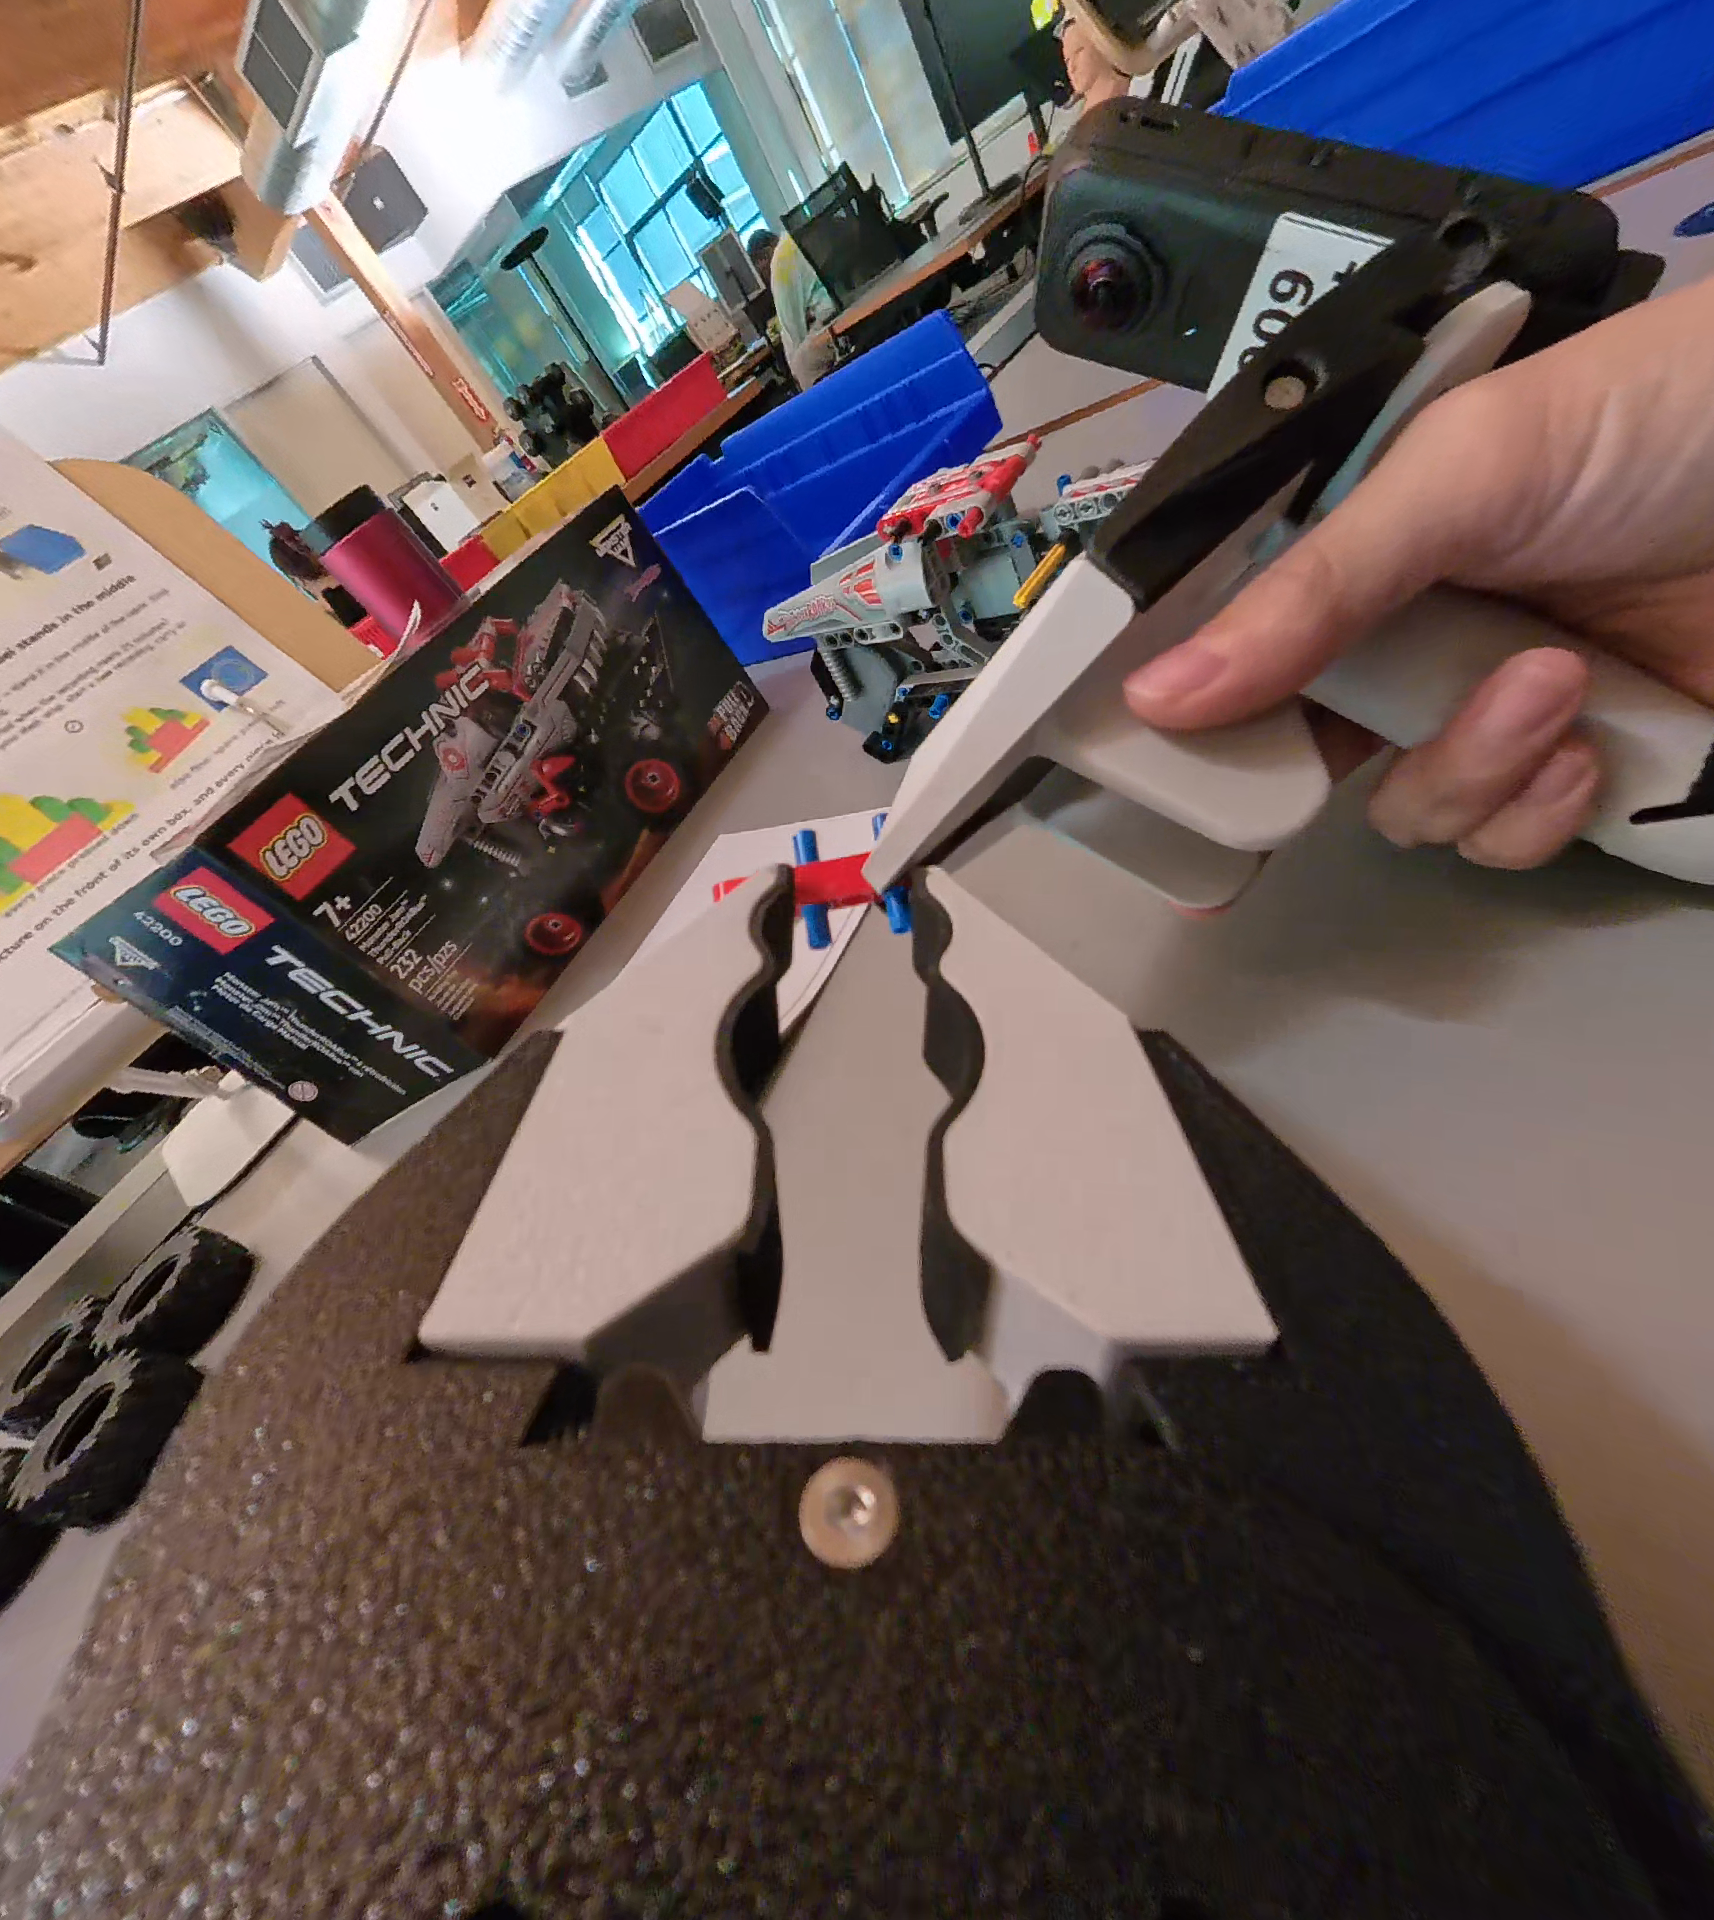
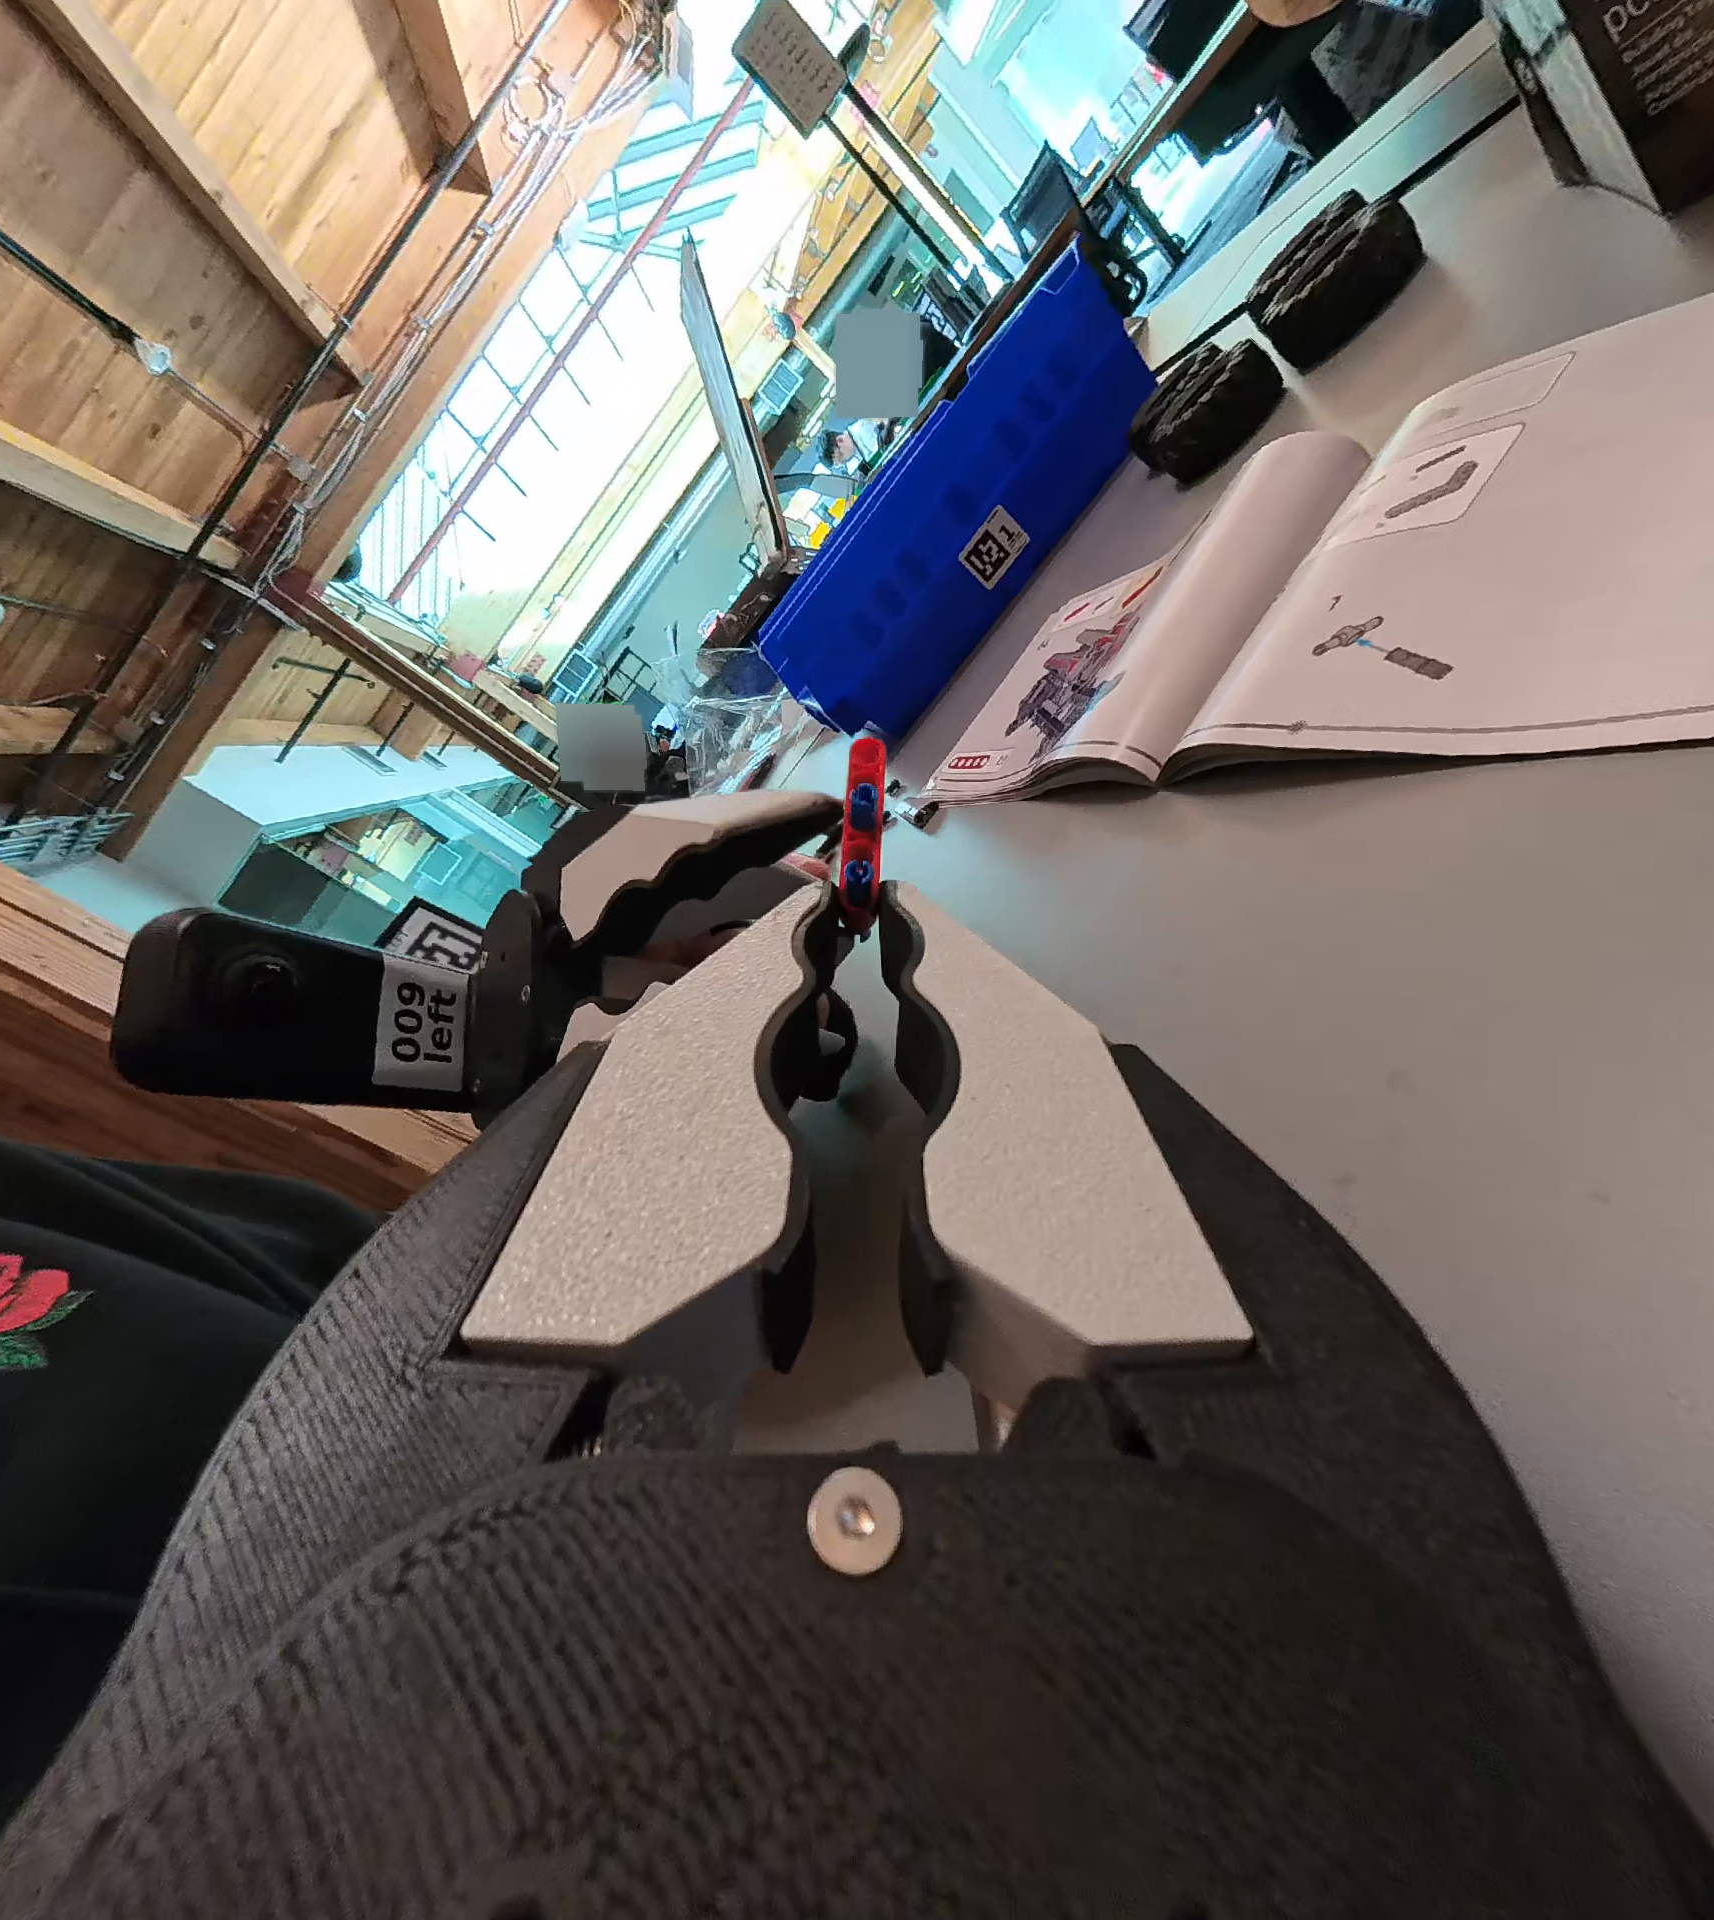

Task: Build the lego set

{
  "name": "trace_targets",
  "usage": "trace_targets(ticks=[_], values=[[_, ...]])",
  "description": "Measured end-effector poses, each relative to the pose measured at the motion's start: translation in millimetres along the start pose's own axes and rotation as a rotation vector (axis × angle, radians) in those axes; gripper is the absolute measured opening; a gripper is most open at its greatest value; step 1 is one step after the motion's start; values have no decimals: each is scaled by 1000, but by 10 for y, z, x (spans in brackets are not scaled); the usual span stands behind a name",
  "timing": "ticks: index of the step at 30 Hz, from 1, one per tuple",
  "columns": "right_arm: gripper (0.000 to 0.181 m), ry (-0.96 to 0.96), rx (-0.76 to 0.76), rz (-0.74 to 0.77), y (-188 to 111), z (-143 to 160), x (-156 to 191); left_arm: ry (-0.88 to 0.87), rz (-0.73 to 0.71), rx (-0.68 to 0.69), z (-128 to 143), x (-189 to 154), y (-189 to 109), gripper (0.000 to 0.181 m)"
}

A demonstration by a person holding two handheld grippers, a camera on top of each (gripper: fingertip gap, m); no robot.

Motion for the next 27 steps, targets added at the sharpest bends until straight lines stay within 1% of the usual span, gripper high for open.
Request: trace_targets(ticks=[5, 9, 10, 13, 16, 21, 24, 26, 27], values=[[6, 6, 8, -21, -4, 5, 12, -47, 41, -85, -36, 0, -58, 18], [6, 36, -1, -48, -25, -16, 9, -89, 64, -112, -42, 10, -76, 15], [6, 42, -3, -56, -30, -20, 10, -86, 71, -116, -46, -2, -74, 15], [6, 62, -10, -79, -47, -36, 13, -90, 19, -61, 8, 42, -71, 18], [6, 79, -22, -93, -65, -53, 10, -96, 45, -74, -6, 13, -62, 20], [6, 75, -9, -109, -64, -42, 29, -38, 20, -61, -17, 0, -59, 15], [6, 93, -1, -138, -78, -44, 38, -17, 21, -84, -36, 7, -85, 12], [6, 90, 2, -141, -79, -40, 42, -41, 0, -88, -29, 38, -95, 2], [6, 87, 9, -140, -74, -32, 46, -36, -5, -87, -30, 42, -99, 2]])
Point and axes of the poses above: each gripper's, where its closed fingertips meet, y out along the fingers, z out of its underside, x = y × z across the jaws, the point moved 5 cm from there along -y, back along the fingers, and after that the axes turned 13 degrees about z, right-handed, at the moved point
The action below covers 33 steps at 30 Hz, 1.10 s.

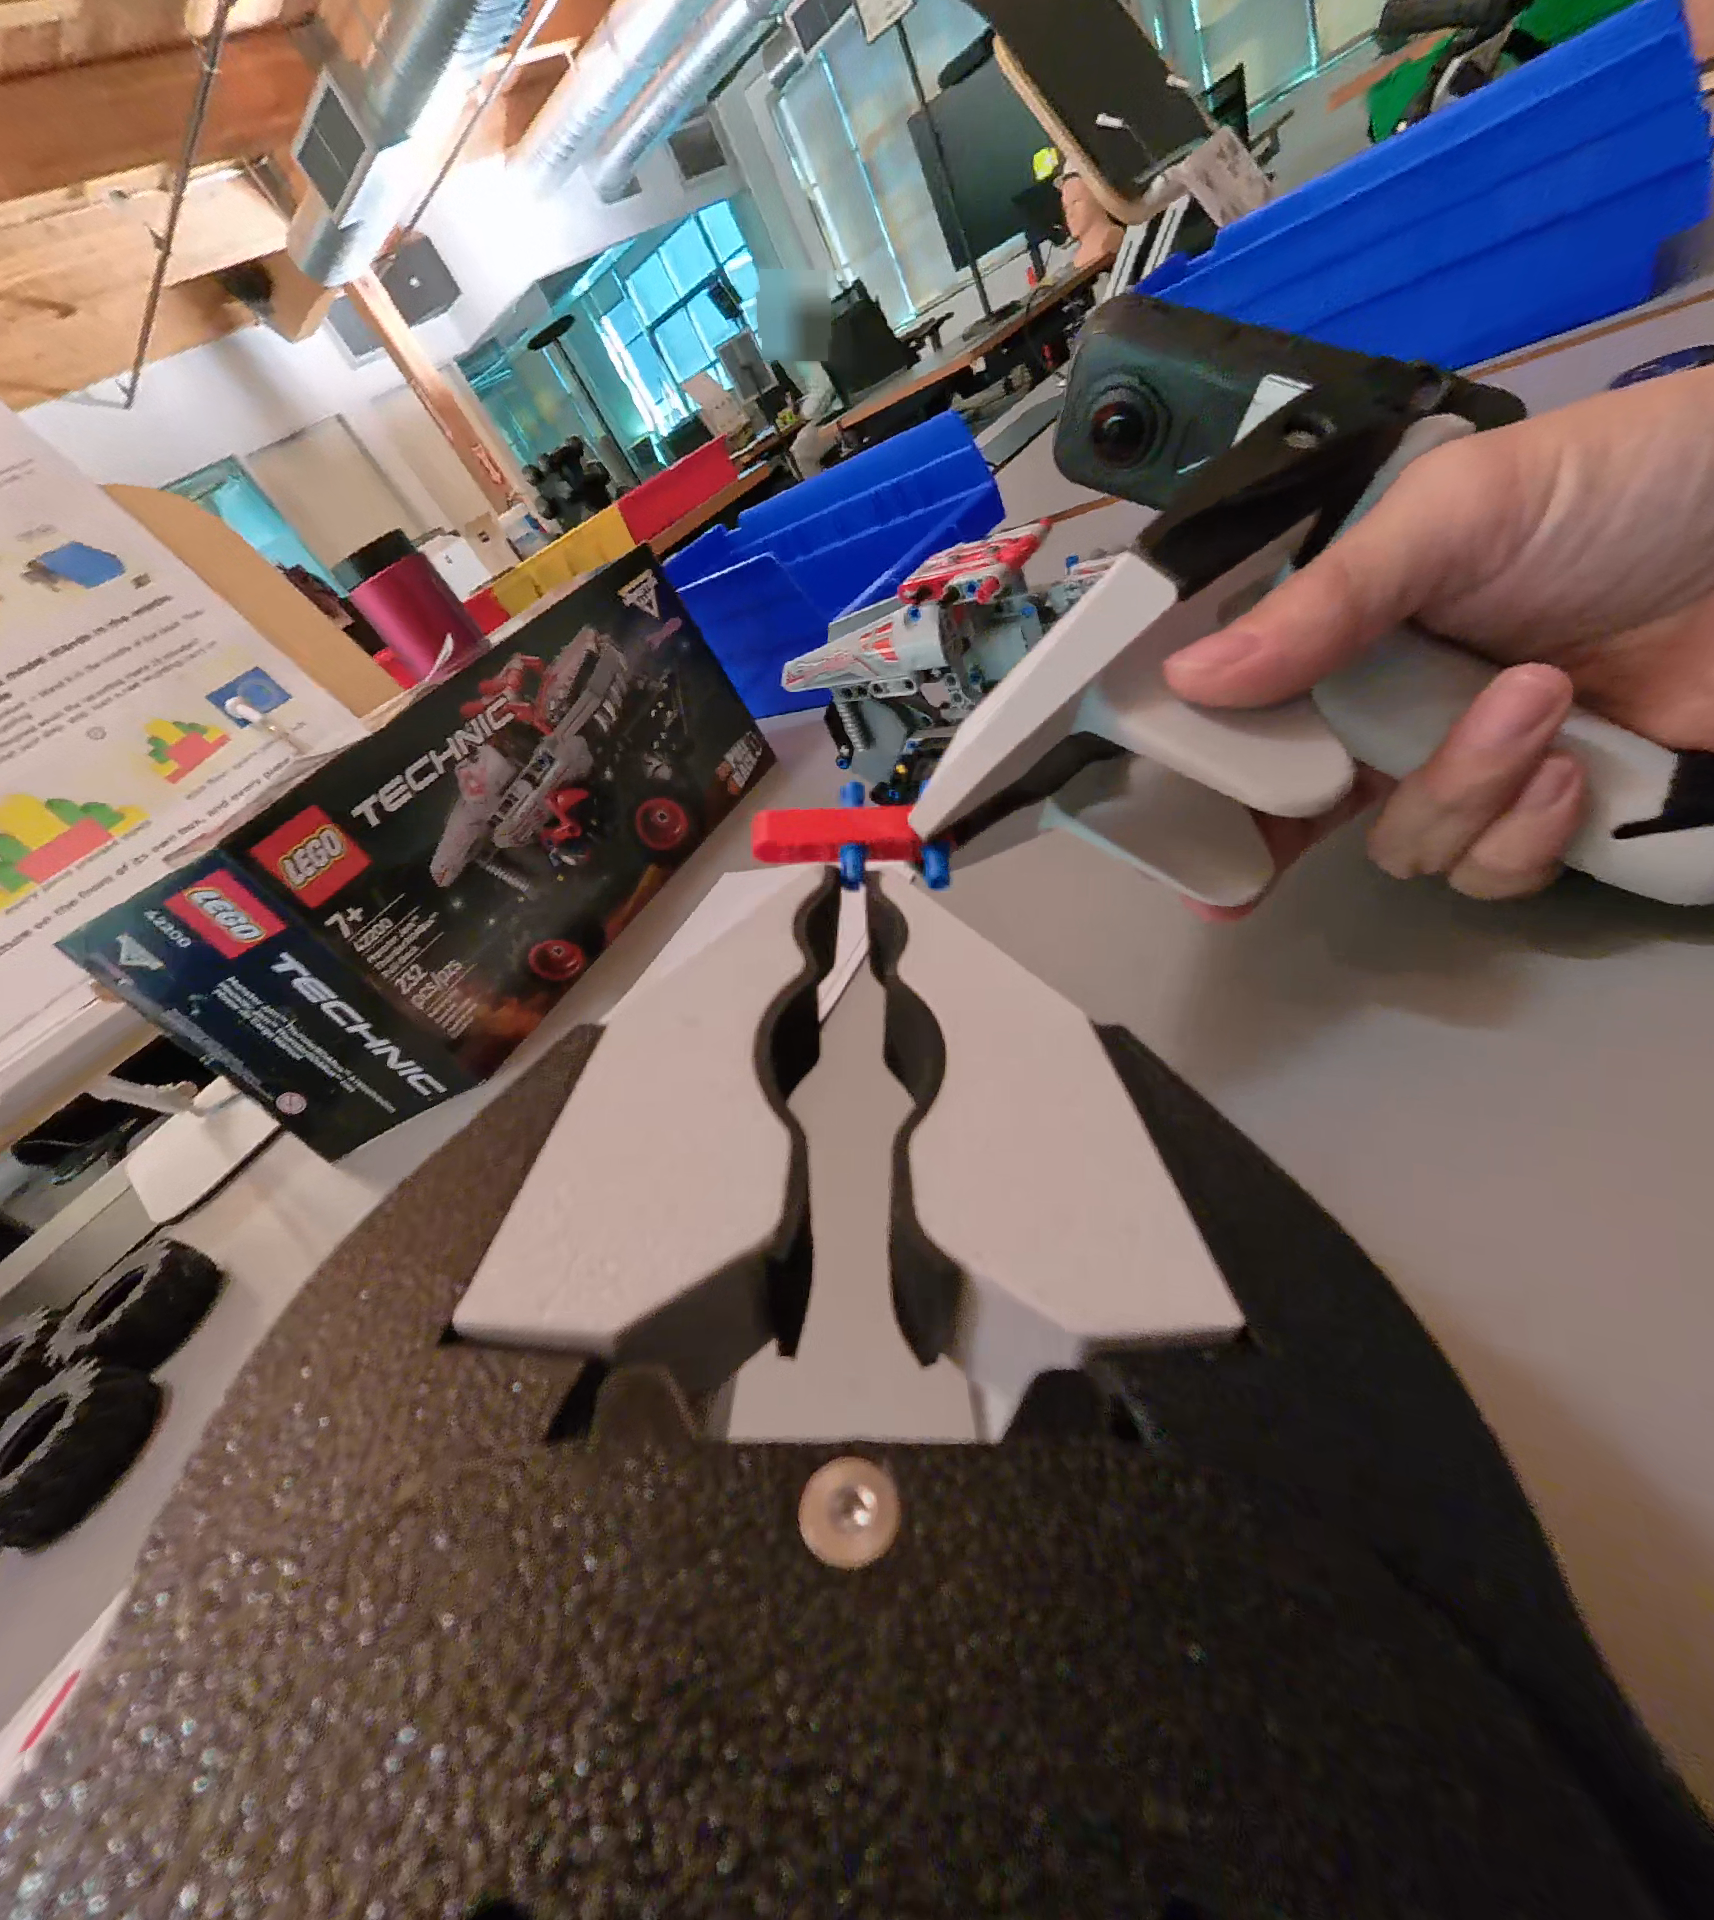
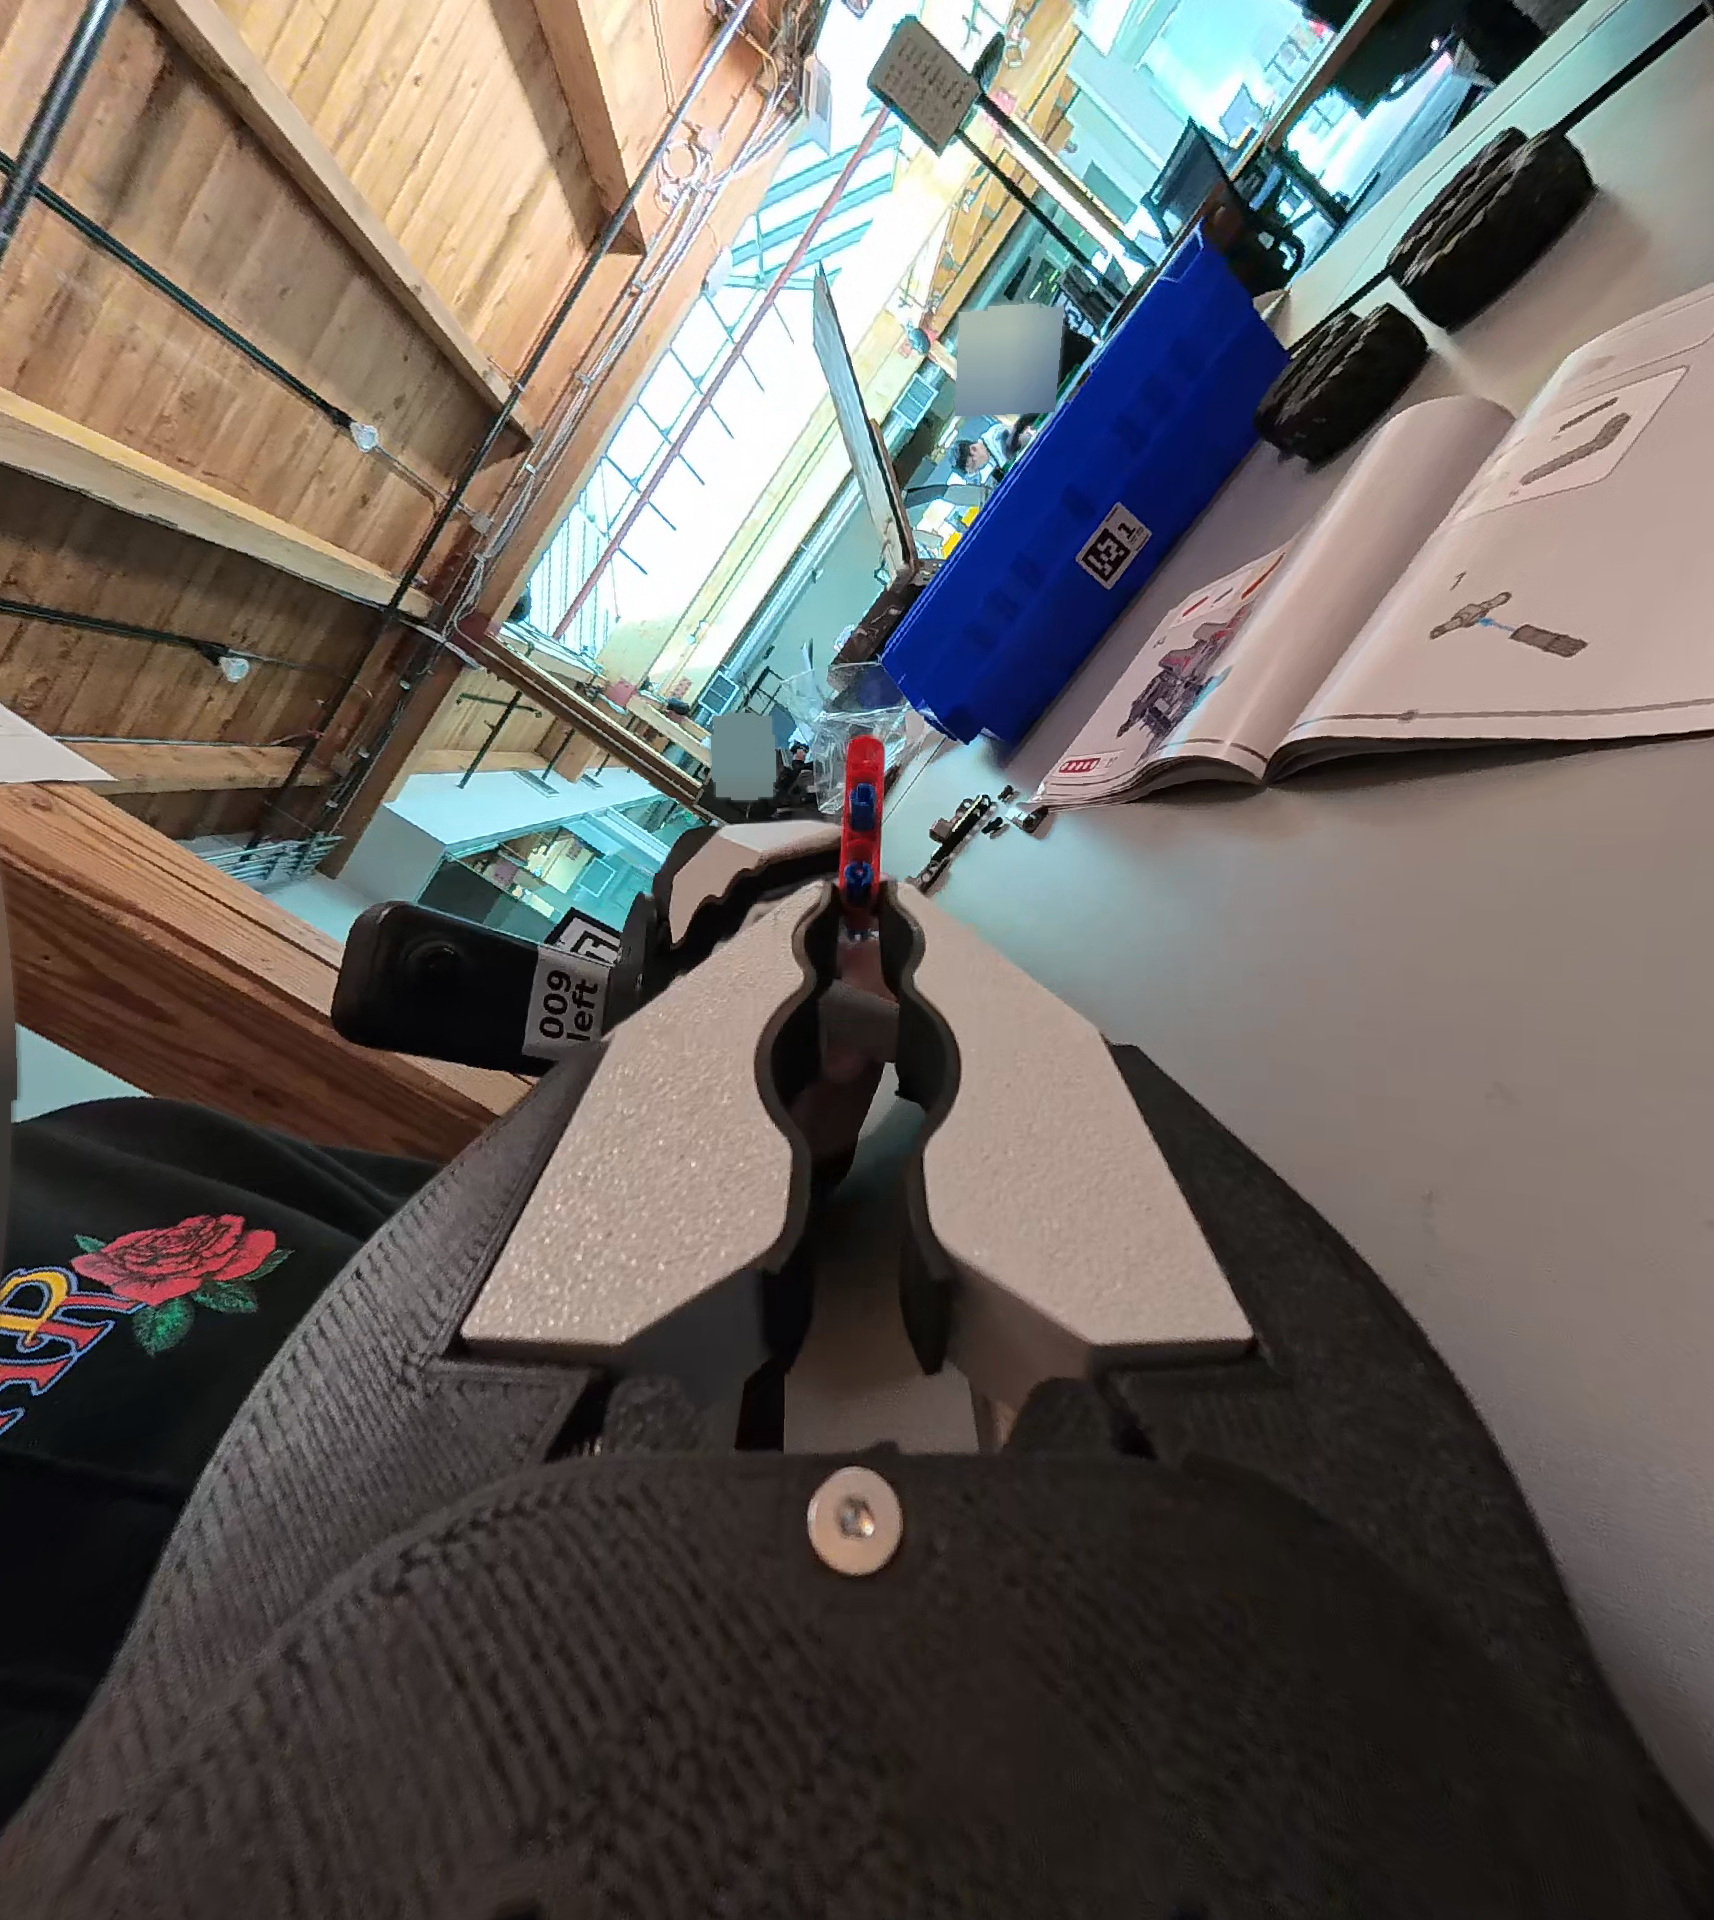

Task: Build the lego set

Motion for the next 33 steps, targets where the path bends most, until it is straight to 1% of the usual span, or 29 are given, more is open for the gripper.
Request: trace_targets(ticks=[7, 10, 13, 14, 16, 18, 20, 21, 23, 25, 26, 28, 29, 31, 33], values=[[6, -8, 22, -9, 14, 25, 14, 37, -18, 8, -17, -5, -5, 1], [6, -25, 21, 7, 22, 33, 11, -16, 2, 2, -1, 4, -12, 0], [9, -85, 19, 26, 37, 59, 37, -103, 37, -19, 21, 26, -28, 0], [11, -114, 14, 31, 41, 67, 51, -117, 44, -22, 23, 31, -31, 0], [10, -140, 4, 42, 37, 74, 62, -137, 50, -23, 31, 38, -31, 0], [8, -125, -5, 40, 27, 61, 53, -148, 56, -32, 26, 43, -33, 0], [6, -100, -17, 33, 11, 40, 41, -141, 75, -32, 25, 27, -25, 0], [5, -108, 6, 18, 9, 59, 59, -125, 86, -30, 24, 13, -20, 0], [6, -125, 59, 36, 27, 108, 52, -63, 96, -38, 8, 6, -32, 0], [6, -102, 102, 0, 31, 144, 70, -20, 152, -49, -6, -1, -75, 2], [6, -83, 125, -26, 23, 156, 81, -11, 184, -49, -3, 6, -107, 8], [6, -57, 134, -57, -2, 152, 92, 15, 283, -51, -3, -10, -184, 11], [5, -52, 143, -68, -10, 156, 99, 25, 334, -51, -11, -18, -220, 17], [6, -49, 196, -105, -18, 205, 130, 46, 419, -38, -34, -28, -259, 23], [6, -59, 250, -134, -20, 265, 163, 90, 489, -7, -59, -54, -270, 24]])
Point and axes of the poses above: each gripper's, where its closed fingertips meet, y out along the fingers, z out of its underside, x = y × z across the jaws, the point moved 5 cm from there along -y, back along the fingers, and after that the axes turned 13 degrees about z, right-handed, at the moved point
